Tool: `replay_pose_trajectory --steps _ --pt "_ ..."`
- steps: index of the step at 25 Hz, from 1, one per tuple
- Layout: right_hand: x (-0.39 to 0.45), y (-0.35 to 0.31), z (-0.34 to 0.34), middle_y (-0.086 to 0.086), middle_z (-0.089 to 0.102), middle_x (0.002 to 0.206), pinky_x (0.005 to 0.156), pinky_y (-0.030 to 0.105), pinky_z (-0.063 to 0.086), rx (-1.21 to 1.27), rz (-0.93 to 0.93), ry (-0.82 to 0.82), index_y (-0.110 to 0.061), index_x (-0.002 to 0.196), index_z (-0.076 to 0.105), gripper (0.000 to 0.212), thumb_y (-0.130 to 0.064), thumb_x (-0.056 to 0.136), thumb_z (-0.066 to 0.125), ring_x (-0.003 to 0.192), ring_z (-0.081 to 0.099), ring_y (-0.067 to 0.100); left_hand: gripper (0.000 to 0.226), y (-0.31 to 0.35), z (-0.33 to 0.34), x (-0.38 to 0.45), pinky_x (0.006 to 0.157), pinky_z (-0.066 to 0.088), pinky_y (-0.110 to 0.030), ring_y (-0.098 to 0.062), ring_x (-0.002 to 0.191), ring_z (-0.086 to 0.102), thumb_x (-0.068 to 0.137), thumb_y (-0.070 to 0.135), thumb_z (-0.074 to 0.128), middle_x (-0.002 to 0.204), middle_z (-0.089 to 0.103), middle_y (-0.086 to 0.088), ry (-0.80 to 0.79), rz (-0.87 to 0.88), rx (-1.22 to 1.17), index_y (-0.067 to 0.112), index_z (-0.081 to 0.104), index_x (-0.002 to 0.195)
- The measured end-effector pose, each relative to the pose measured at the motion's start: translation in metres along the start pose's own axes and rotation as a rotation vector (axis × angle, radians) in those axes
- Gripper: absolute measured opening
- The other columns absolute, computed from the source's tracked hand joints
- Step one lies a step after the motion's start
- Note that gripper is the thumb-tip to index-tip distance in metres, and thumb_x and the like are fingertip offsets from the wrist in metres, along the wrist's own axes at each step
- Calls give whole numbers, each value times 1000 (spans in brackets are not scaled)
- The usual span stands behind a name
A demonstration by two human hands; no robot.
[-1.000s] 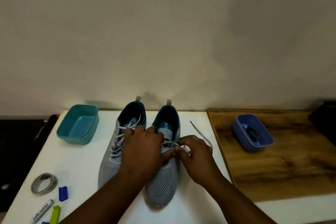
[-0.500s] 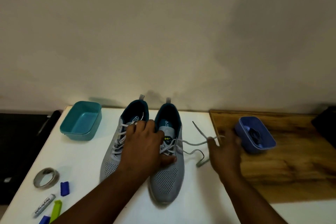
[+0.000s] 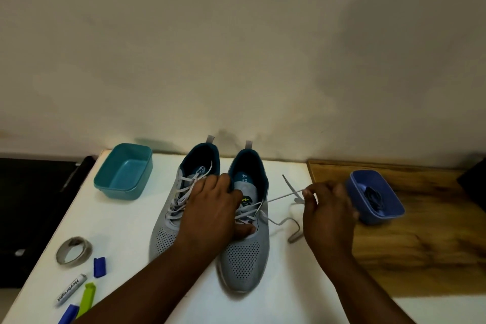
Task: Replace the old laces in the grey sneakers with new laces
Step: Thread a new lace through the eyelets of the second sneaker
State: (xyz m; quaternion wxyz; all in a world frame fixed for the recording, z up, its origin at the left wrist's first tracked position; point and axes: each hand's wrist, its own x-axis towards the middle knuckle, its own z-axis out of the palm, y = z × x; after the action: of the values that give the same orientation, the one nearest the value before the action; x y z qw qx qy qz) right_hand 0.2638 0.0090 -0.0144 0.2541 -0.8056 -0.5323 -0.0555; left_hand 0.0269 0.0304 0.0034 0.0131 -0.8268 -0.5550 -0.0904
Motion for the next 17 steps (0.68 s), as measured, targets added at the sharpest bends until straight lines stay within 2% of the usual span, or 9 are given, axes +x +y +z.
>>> replay_pose_trajectory --steps 4,7,10,11,12,14,15,17 --pt "1 -3 4 1 50 113 80 45 54 202 78 24 -22 100 71 11 -30 96 65 91 59 26 68 0 1 -3 95 36 -39 -19 106 43 70 84 52 108 47 4 -6 -24 -19 33 64 112" --pt "4 2 5 8 51 119 74 36 48 232 144 -2 -18 101 70 12 -27 99 63 85 58 24 69 0 1 -3 98 35 -39 -18 109 42 72 84 53 111 46 4 -10 -31 -28 32 62 116" --pt "8 6 -7 11 52 123 73 31 41 373 238 -17 -18 104 67 12 -27 102 59 81 54 19 69 -1 1 -3 100 34 -39 -19 112 41 73 81 57 115 47 3 -10 -40 -38 31 60 120" --pt "8 4 -13 8 58 117 70 29 41 414 192 -66 -20 101 66 10 -29 101 60 80 57 18 69 -1 0 -3 100 34 -39 -19 112 41 73 81 57 116 46 3 -12 -40 -41 32 58 121" --pt "6 -1 -18 4 65 104 65 28 42 421 109 -187 -24 95 65 10 -33 99 63 77 61 16 68 0 0 -3 99 34 -38 -19 112 41 73 80 58 117 45 4 -18 -36 -47 33 54 123" --pt "-5 -18 -23 -5 67 76 57 24 42 320 -63 -559 -33 90 64 14 -44 92 71 66 64 8 74 4 -1 -6 100 35 -39 -19 114 42 72 78 61 121 46 4 -35 -37 -76 35 45 130" --pt "-12 -25 -23 -9 64 73 56 23 41 223 -133 -677 -35 93 63 18 -48 88 75 64 61 5 79 5 -1 -8 101 36 -39 -20 115 45 72 77 63 124 47 3 -33 -51 -98 34 41 134" --pt "-18 -29 -17 -15 60 77 58 22 41 35 -215 -679 -38 98 62 23 -53 85 76 70 57 3 83 7 -2 -11 97 41 -37 -19 111 49 70 76 65 121 51 3 20 -95 -178 28 40 134"
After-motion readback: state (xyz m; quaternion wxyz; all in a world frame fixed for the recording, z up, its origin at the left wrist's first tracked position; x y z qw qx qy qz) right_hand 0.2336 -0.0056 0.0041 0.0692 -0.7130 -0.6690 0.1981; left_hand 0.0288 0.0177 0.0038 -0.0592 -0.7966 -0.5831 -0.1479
